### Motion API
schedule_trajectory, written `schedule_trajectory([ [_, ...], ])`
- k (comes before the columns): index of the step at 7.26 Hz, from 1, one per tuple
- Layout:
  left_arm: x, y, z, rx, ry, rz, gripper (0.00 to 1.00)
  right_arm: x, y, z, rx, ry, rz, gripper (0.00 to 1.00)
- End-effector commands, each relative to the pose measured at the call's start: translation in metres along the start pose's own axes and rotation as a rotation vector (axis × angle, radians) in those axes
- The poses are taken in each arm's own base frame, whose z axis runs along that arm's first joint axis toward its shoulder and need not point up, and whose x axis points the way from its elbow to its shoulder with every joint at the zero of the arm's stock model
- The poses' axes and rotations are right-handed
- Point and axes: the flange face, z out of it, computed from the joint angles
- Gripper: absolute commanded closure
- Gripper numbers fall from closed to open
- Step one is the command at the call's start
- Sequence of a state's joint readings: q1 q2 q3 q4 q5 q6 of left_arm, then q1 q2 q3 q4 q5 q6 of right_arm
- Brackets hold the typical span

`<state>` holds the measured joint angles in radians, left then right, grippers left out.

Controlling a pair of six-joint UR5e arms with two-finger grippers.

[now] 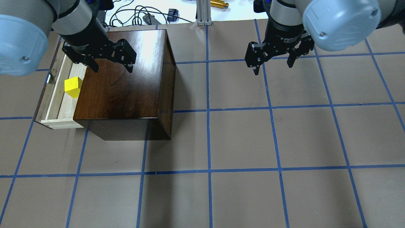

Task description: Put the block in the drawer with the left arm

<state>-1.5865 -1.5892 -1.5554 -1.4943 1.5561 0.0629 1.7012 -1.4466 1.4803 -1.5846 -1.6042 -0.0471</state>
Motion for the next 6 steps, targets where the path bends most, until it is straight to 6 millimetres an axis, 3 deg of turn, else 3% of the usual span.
schedule_trajectory([
  [1,-0.0005,-0.0003,0.0014,-0.012,0.006,0.002,0.0,0.0,0.0,0.0,0.0,0.0,0.001,0.0],
  [6,-0.0004,0.0009,0.0006,-0.012,0.006,0.021,0.0,0.0,0.0,0.0,0.0,0.0,0.001,0.0],
])
